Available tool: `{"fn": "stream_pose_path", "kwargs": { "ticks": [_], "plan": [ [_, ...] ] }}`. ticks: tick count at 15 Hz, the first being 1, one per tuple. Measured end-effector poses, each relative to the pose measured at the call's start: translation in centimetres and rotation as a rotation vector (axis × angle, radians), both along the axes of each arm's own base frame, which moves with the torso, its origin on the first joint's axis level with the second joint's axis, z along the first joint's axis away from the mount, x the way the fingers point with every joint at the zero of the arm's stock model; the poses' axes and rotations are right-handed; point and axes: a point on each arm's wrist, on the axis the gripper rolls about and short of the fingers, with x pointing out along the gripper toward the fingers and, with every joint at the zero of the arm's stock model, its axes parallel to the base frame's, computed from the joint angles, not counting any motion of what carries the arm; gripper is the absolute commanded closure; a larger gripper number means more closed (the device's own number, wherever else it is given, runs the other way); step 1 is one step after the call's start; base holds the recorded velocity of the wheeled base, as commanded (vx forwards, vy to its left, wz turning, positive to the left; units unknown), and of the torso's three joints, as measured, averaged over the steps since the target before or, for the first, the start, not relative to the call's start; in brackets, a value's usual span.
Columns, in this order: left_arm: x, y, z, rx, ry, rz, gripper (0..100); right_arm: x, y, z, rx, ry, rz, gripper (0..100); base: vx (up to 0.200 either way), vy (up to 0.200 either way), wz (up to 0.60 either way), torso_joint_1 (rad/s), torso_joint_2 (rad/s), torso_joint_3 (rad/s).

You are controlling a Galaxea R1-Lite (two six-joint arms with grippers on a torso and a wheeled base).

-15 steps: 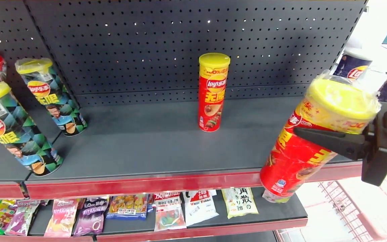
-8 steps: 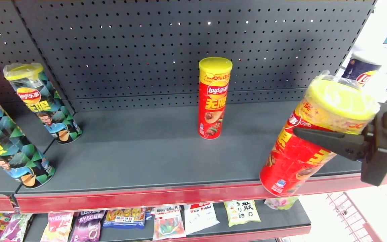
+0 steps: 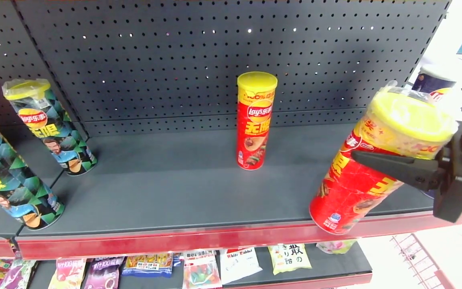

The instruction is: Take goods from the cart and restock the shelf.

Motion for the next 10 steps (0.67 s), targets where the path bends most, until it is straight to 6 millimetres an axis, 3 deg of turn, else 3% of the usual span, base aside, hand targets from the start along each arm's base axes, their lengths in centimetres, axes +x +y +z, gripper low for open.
{"fn": "stream_pose_path", "kwargs": {
  "ticks": [6, 10],
  "plan": [
    [0.0, 0.0, 0.0, 0.000, 0.000, 0.000, 0, -0.4, -0.3, -0.2, 0.003, 0.005, -0.002, 100, 0.000, 0.000, 0.00, 0.000, 0.00, 0.000],
    [0.0, -0.2, 0.3, 0.003, -0.017, -0.069, 0, -1.1, -0.7, 0.8, 0.026, -0.039, -0.003, 100, 0.000, 0.000, 0.00, 0.000, 0.00, 0.000]
  ]
}}
